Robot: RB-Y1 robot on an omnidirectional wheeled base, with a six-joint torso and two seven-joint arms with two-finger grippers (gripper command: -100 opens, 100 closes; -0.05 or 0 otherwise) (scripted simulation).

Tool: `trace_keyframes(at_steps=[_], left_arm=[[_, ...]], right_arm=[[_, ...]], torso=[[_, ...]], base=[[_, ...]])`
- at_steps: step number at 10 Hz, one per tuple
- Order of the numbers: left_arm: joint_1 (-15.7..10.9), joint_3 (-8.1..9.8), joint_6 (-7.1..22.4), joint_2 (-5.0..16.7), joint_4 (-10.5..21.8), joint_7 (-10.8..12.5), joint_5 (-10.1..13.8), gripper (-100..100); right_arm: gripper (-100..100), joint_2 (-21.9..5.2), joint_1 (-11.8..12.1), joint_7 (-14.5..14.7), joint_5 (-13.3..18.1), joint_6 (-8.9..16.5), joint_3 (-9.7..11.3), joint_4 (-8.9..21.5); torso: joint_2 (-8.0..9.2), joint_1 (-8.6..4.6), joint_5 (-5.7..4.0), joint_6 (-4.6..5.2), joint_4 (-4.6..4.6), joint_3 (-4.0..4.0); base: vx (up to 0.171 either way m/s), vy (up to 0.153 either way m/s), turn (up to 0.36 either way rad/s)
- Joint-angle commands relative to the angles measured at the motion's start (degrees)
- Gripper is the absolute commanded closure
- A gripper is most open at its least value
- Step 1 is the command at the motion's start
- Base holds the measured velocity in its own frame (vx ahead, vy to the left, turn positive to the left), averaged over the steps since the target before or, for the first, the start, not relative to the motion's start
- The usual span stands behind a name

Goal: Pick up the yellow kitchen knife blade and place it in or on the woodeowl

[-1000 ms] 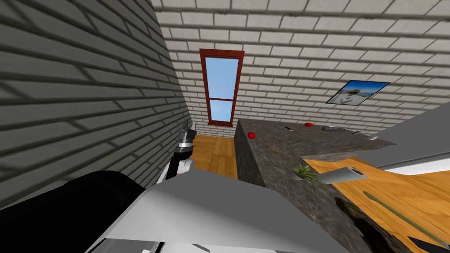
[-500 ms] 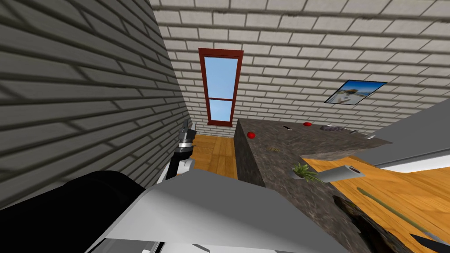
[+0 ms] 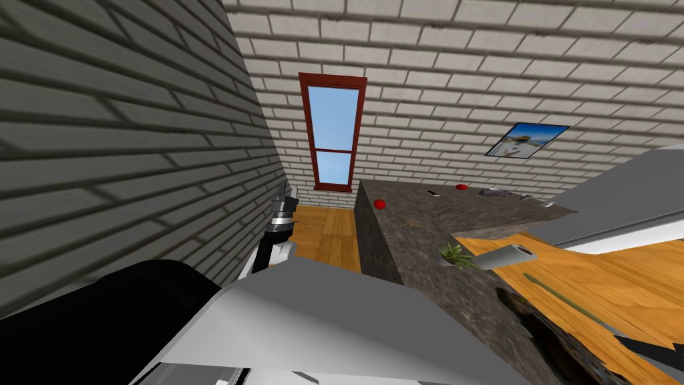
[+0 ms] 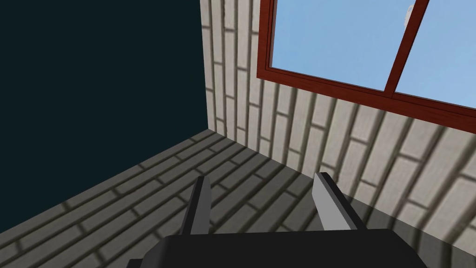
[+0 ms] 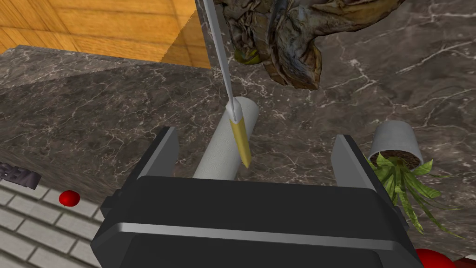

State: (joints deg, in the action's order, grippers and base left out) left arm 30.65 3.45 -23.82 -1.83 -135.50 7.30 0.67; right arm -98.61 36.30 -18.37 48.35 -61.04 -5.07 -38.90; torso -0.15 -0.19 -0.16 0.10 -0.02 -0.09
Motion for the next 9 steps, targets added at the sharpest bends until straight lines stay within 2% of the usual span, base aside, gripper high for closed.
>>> trace_keyframes(at_steps=[1, 3, 4, 9], left_arm=[[0.00, 0.00, 0.00, 0.00, 0.00, 0.00, 0.00, 0], [0.00, 0.00, 0.00, 0.00, 0.00, 0.00, 0.00, 0], [0.00, 0.00, 0.00, 0.00, 0.00, 0.00, 0.00, 0], [0.00, 0.00, 0.00, 0.00, 0.00, 0.00, 0.00, 0]], right_arm=[[-100, -1.84, 1.12, -0.99, -0.19, -1.34, -1.30, -0.14], [-100, -1.36, 0.34, -0.73, 0.10, -1.19, -0.60, 0.07], [0, -1.43, 0.59, -0.79, 0.00, -1.19, -0.82, -0.02], [0, -1.42, 0.56, -0.79, 0.01, -1.19, -0.80, -0.01]], torso=[[0.00, 0.00, 0.00, 0.00, 0.00, 0.00], [-0.01, 0.00, 0.00, -0.01, 0.00, 0.00], [-0.04, -0.02, -0.01, -0.01, -0.01, -0.02], [-0.08, -0.03, -0.01, -0.01, -0.02, -0.04]], base=[[-0.023, 0.004, -0.064], [-0.010, 0.001, -0.002], [0.000, 0.000, 0.000], [0.000, 0.000, 0.000]])
